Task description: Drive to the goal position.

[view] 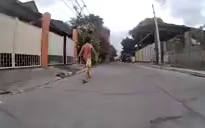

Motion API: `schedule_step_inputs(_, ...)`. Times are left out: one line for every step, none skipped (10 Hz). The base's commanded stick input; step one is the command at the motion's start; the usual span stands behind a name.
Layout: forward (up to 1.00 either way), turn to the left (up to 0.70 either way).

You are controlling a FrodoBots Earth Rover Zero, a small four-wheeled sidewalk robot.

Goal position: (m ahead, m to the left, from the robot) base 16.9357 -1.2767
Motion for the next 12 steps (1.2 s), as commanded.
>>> schedule_step_inputs(1.0, 0.06)
schedule_step_inputs(1.0, 0.06)
schedule_step_inputs(1.0, 0.06)
schedule_step_inputs(1.0, -0.18)
schedule_step_inputs(1.0, -0.23)
schedule_step_inputs(1.0, -0.29)
schedule_step_inputs(1.0, 0.06)
schedule_step_inputs(1.0, -0.12)
schedule_step_inputs(1.0, -0.34)
schedule_step_inputs(1.0, -0.31)
schedule_step_inputs(1.0, -0.06)
schedule_step_inputs(1.0, -0.12)
